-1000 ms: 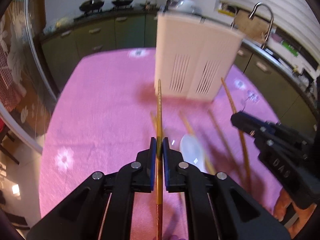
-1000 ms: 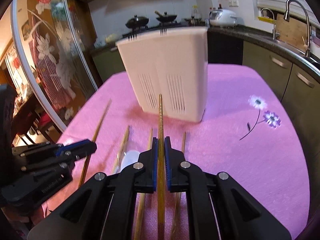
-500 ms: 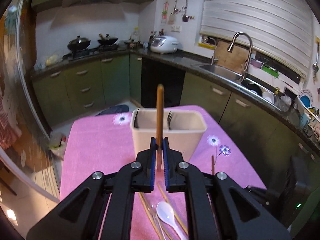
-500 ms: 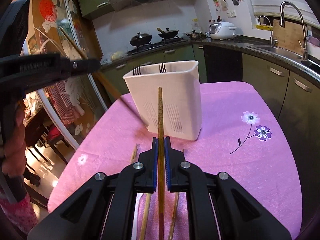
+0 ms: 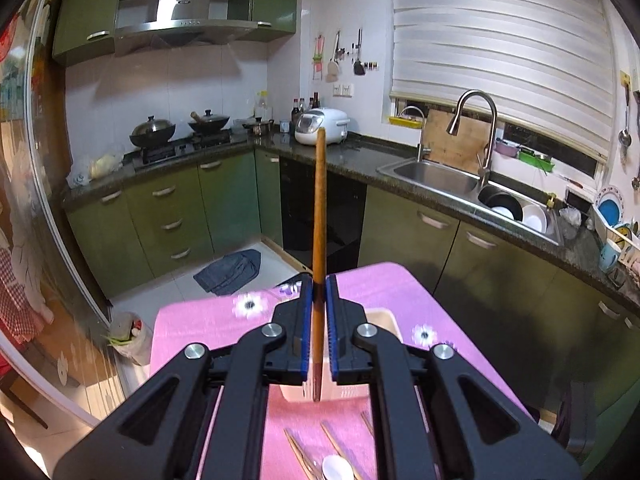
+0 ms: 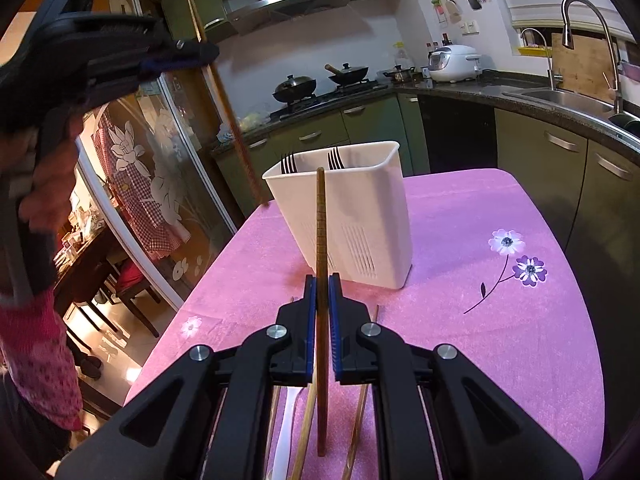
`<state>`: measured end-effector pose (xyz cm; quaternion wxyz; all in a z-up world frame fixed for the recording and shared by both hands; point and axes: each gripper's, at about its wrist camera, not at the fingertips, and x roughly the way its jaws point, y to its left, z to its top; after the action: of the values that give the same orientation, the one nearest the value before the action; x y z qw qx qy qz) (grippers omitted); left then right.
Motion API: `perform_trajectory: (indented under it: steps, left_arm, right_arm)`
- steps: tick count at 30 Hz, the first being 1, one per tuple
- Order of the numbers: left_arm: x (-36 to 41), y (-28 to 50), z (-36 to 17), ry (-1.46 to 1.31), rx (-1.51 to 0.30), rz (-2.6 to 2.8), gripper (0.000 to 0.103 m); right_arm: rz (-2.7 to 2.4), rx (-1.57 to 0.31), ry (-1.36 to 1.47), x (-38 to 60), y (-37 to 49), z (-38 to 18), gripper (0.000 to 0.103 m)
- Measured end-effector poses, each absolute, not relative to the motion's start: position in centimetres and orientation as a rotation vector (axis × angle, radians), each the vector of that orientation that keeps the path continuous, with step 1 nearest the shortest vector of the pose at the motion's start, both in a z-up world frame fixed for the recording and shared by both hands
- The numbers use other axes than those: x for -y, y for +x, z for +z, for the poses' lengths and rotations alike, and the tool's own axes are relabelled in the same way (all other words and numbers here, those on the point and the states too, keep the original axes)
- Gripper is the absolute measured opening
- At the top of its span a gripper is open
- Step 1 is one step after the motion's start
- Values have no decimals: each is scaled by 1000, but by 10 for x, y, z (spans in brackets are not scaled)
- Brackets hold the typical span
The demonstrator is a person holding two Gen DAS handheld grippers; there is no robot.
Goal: Organize utensils
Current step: 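Lift both chopsticks and drop them into the white caddy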
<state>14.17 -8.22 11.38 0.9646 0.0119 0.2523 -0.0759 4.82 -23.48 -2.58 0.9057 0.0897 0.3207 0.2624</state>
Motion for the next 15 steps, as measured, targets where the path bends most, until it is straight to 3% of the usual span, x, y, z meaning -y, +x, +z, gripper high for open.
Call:
perform_trajectory:
  steps: [9,15]
  left_arm:
    - [78,174,127,-2,-449,-122,7]
    - [81,192,103,1,-471,-105,7]
  right_arm:
    - [532,-646,180,239,47,-22,7]
    - [522,-625,162,237,44,-18,7]
